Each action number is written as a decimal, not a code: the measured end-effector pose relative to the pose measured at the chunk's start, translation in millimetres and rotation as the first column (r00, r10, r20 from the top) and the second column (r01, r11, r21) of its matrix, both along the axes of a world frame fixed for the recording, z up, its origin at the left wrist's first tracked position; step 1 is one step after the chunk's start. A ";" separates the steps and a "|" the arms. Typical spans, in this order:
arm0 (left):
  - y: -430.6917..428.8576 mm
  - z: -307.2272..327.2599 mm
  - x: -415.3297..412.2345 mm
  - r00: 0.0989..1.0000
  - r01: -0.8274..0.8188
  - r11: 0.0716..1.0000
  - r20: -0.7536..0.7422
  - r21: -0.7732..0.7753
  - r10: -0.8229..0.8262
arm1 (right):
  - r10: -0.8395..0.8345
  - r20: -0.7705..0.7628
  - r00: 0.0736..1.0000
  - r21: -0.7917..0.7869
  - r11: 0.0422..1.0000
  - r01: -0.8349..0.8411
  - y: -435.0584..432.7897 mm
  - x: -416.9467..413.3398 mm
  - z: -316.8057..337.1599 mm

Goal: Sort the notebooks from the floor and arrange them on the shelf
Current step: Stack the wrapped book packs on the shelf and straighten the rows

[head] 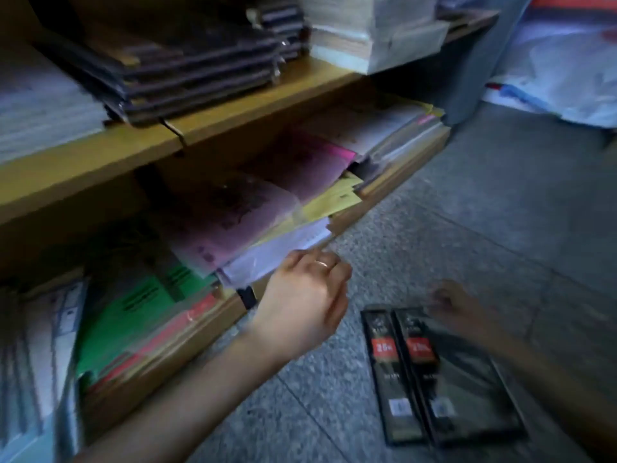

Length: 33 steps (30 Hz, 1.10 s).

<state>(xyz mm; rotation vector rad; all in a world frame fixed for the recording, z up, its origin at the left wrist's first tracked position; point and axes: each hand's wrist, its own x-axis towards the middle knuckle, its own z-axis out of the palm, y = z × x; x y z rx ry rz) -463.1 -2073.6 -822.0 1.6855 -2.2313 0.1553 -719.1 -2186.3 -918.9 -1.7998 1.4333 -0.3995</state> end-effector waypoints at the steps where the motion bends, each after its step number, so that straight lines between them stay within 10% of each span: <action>1: 0.6 -14.6 -4.8 1.000 0.016 0.995 -0.027 0.098 -0.014 | -0.047 -0.064 0.997 0.003 0.999 0.048 5.0 -19.0 -18.7; 8: 15.3 -86.0 -27.8 0.983 0.082 0.896 -0.186 0.436 0.000 | -0.159 -0.514 0.843 0.119 0.960 0.253 32.0 -71.9 -75.7; 18: 26.7 -110.2 -31.4 0.879 0.136 0.793 -0.442 0.593 0.179 | -0.203 -0.319 0.926 0.090 0.966 0.243 21.7 -56.5 -50.0; 26: 24.6 -98.1 -45.7 0.438 0.291 0.678 -0.724 0.675 0.532 | -0.112 0.147 0.983 -0.153 0.979 0.134 18.7 -21.9 9.6; 33: 29.9 -21.3 -58.2 -0.077 0.366 0.861 -0.910 0.354 0.407 | -0.190 0.638 0.746 -0.018 0.965 0.261 18.9 40.9 76.2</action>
